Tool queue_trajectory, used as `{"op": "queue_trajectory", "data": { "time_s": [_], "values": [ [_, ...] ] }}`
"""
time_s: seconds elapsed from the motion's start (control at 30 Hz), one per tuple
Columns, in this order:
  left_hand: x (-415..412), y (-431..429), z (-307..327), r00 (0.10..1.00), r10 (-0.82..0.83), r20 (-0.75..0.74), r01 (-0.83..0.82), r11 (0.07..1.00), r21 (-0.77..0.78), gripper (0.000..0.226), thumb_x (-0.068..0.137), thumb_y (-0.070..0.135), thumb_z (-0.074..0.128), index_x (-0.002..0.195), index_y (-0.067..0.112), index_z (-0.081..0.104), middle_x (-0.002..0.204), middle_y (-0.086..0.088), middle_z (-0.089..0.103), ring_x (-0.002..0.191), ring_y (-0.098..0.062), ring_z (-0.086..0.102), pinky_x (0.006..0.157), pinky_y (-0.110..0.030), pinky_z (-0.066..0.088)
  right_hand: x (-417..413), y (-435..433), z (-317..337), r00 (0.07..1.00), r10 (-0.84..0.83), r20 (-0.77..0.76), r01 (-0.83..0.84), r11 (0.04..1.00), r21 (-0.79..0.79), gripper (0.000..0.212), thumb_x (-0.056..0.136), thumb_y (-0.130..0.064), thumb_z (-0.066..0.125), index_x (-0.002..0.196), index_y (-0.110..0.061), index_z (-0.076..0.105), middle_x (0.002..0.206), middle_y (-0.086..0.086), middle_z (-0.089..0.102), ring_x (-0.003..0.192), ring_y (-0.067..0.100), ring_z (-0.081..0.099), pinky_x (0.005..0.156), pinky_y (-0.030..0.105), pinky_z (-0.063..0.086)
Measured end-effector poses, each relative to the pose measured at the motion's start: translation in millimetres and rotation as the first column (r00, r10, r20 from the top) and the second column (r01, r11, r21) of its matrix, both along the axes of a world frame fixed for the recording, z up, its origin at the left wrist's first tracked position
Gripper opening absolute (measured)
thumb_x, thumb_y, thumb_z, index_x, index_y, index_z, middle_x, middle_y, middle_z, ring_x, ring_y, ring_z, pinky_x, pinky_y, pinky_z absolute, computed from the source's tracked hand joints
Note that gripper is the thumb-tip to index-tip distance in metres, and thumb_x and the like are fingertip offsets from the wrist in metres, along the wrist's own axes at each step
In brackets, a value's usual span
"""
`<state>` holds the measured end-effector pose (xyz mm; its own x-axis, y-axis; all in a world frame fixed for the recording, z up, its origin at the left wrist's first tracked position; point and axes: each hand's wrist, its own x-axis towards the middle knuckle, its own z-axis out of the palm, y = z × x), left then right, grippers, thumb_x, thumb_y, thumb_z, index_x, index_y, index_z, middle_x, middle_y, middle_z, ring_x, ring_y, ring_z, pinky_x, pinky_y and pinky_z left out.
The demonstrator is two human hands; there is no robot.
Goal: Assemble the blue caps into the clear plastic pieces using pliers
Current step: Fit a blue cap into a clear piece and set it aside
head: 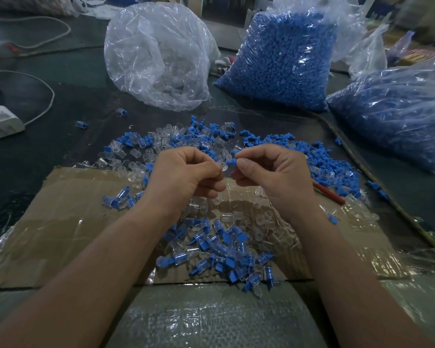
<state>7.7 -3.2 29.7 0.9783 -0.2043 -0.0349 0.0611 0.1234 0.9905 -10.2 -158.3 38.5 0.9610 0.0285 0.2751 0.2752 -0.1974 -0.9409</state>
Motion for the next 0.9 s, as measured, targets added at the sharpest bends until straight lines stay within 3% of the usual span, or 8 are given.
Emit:
{"op": "queue_trajectory", "data": {
  "time_s": [0.4, 0.6, 0.73, 0.8, 0.9],
  "values": [
    [-0.1, -2.2, -1.9, 1.000, -0.017, 0.011, 0.017, 1.000, 0.000, 0.008, 0.078, 0.001, 0.065, 0.073, 0.003, 0.058, 0.059, -0.007, 0.068, 0.054, -0.016, 0.066, 0.047, -0.019, 0.051, -2.2, 7.2, -4.9, 0.989, -0.107, 0.101, 0.122, 0.980, -0.156, 0.021, 0.078, -0.004, 0.069, 0.070, -0.020, 0.061, 0.060, 0.001, 0.066, 0.053, 0.014, 0.065, 0.049, 0.019, 0.051],
    [1.3, 0.9, -0.3, 1.000, -0.024, 0.013, 0.025, 1.000, -0.015, 0.007, 0.079, 0.001, 0.063, 0.073, 0.002, 0.060, 0.060, -0.007, 0.068, 0.053, -0.015, 0.065, 0.047, -0.020, 0.051, -0.5, 4.2, -2.3, 1.000, -0.001, -0.001, 0.001, 0.997, -0.076, 0.015, 0.070, -0.012, 0.072, 0.077, -0.020, 0.061, 0.063, -0.005, 0.067, 0.058, 0.013, 0.065, 0.054, 0.018, 0.051],
    [-0.9, 0.2, 1.0, 0.997, -0.074, 0.033, 0.074, 0.997, 0.006, 0.005, 0.078, 0.001, 0.062, 0.074, 0.002, 0.061, 0.060, -0.007, 0.068, 0.054, -0.016, 0.066, 0.048, -0.020, 0.052, 0.0, 3.6, -0.7, 1.000, 0.002, -0.015, -0.004, 0.992, -0.129, 0.030, 0.060, -0.031, 0.070, 0.089, -0.029, 0.062, 0.085, -0.008, 0.067, 0.077, 0.010, 0.066, 0.072, 0.026, 0.056],
    [-2.3, -0.9, 1.3, 0.994, -0.098, 0.038, 0.098, 0.995, 0.017, 0.004, 0.078, 0.001, 0.062, 0.075, 0.001, 0.061, 0.061, -0.007, 0.068, 0.054, -0.016, 0.066, 0.048, -0.021, 0.053, -0.2, 4.3, -0.5, 0.998, 0.049, -0.032, -0.051, 0.995, -0.088, 0.033, 0.061, -0.028, 0.069, 0.094, -0.029, 0.063, 0.093, -0.006, 0.067, 0.083, 0.009, 0.066, 0.076, 0.024, 0.055],
    [-3.3, -1.4, 2.4, 0.994, -0.103, 0.047, 0.102, 0.995, 0.008, 0.005, 0.078, 0.000, 0.062, 0.074, 0.002, 0.060, 0.059, -0.006, 0.068, 0.054, -0.016, 0.066, 0.048, -0.020, 0.052, -0.3, 4.9, -0.8, 0.997, 0.078, -0.024, -0.079, 0.996, -0.030, 0.030, 0.062, -0.021, 0.067, 0.092, -0.022, 0.065, 0.087, -0.007, 0.068, 0.082, 0.006, 0.067, 0.072, 0.018, 0.052]
  ]
}}
